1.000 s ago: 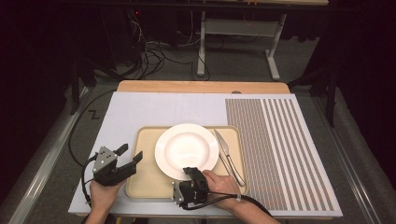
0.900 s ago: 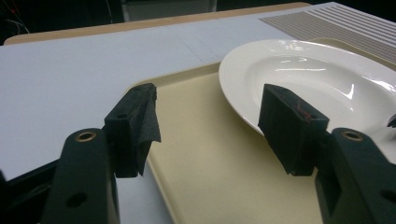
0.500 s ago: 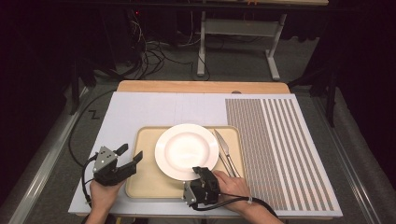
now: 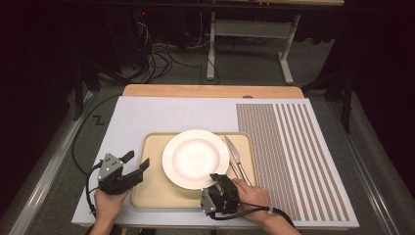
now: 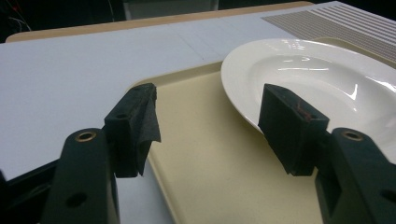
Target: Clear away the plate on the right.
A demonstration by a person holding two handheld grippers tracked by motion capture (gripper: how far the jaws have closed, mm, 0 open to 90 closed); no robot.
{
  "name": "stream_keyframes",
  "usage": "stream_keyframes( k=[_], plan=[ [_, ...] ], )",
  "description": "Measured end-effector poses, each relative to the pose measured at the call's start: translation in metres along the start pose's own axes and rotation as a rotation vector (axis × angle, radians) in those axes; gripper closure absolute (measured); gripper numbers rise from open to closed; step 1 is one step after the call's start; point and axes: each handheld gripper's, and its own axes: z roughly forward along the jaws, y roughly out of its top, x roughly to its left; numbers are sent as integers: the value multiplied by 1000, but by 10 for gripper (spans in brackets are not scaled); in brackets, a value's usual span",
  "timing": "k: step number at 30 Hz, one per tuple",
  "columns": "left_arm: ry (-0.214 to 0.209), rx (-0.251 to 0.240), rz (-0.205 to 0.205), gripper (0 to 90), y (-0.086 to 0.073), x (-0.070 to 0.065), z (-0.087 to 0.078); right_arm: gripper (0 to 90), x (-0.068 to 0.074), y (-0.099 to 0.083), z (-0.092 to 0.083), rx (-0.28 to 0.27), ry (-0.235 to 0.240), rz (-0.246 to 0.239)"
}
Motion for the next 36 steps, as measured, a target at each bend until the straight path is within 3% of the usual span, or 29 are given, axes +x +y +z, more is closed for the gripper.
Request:
stream_keyframes(
  k=[36],
  plan=[
    [1, -1, -5, 376, 0, -1, 1, 590, -15, -45, -17, 53, -68, 89]
  ],
)
